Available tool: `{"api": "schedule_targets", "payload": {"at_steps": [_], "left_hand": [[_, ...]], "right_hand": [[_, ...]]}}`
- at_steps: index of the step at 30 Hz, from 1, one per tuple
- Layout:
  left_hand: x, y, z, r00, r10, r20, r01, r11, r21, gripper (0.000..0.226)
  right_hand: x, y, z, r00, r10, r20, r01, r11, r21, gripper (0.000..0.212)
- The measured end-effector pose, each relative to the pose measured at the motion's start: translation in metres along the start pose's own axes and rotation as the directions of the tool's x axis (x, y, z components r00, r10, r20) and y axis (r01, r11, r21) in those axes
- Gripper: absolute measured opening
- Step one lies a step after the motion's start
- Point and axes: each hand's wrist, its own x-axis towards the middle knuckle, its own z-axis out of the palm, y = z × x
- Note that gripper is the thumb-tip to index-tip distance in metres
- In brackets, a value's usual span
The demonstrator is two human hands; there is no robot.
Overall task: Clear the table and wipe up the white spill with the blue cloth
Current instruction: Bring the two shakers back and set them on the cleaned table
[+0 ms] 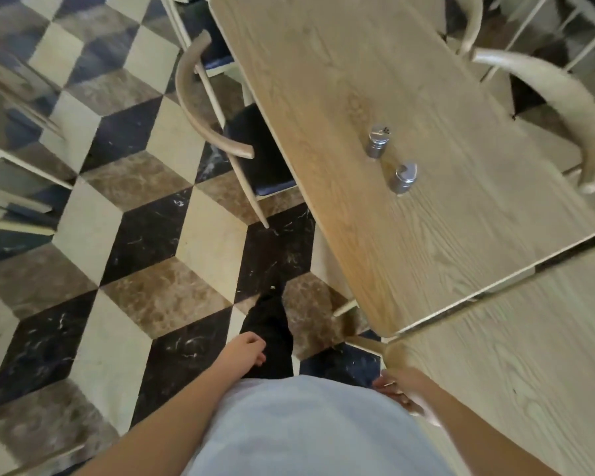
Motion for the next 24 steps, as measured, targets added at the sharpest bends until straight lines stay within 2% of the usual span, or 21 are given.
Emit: {"api": "schedule_targets", "payload": {"at_steps": [2, 4, 6, 8, 11, 14, 17, 18, 20, 22, 24], "left_hand": [[0.03, 0.027, -0.024, 0.999, 0.035, 0.022, -0.036, 0.999, 0.018, 0.018], [0.058, 0.062, -0.056, 0.997, 0.06, 0.043, -0.062, 0.997, 0.049, 0.018], [0.074, 0.095, -0.093, 0.996, 0.077, 0.04, -0.081, 0.99, 0.115, 0.018], [0.083, 0.128, -0.125, 0.991, 0.125, 0.048, -0.133, 0.961, 0.243, 0.018], [0.104, 0.184, -0.159, 0.98, 0.159, 0.118, -0.19, 0.923, 0.336, 0.018], [0.127, 0.233, -0.167, 0.974, 0.181, 0.139, -0.218, 0.92, 0.327, 0.017], [0.131, 0.262, -0.154, 0.97, 0.188, 0.155, -0.229, 0.919, 0.32, 0.013], [0.13, 0.268, -0.148, 0.964, 0.188, 0.189, -0.244, 0.907, 0.343, 0.013], [0.13, 0.279, -0.136, 0.934, 0.217, 0.285, -0.331, 0.824, 0.46, 0.014], [0.133, 0.296, -0.126, 0.891, 0.268, 0.365, -0.446, 0.663, 0.601, 0.015], [0.132, 0.323, -0.119, 0.859, 0.312, 0.405, -0.511, 0.54, 0.668, 0.016]], "right_hand": [[0.002, -0.007, -0.003, 1.0, 0.025, 0.007, -0.026, 0.991, 0.129, 0.035], [0.012, -0.014, -0.001, 0.998, 0.028, -0.064, -0.01, 0.966, 0.257, 0.044], [0.008, -0.029, 0.01, 0.98, 0.042, -0.194, -0.017, 0.992, 0.129, 0.041], [-0.001, -0.06, 0.027, 0.974, 0.003, -0.226, -0.017, 0.998, -0.059, 0.033], [-0.004, -0.108, 0.048, 0.936, -0.199, -0.291, 0.094, 0.937, -0.337, 0.036], [-0.02, -0.156, 0.07, 0.886, -0.215, -0.41, 0.107, 0.957, -0.271, 0.031], [-0.027, -0.172, 0.08, 0.899, -0.207, -0.386, 0.191, 0.978, -0.078, 0.005], [-0.026, -0.173, 0.08, 0.907, -0.199, -0.371, 0.188, 0.98, -0.068, 0.004], [-0.026, -0.172, 0.076, 0.906, -0.187, -0.381, 0.16, 0.982, -0.102, 0.011], [-0.023, -0.175, 0.066, 0.899, -0.192, -0.395, 0.144, 0.979, -0.147, 0.012], [-0.016, -0.186, 0.053, 0.883, -0.22, -0.415, 0.156, 0.971, -0.183, 0.01]]}}
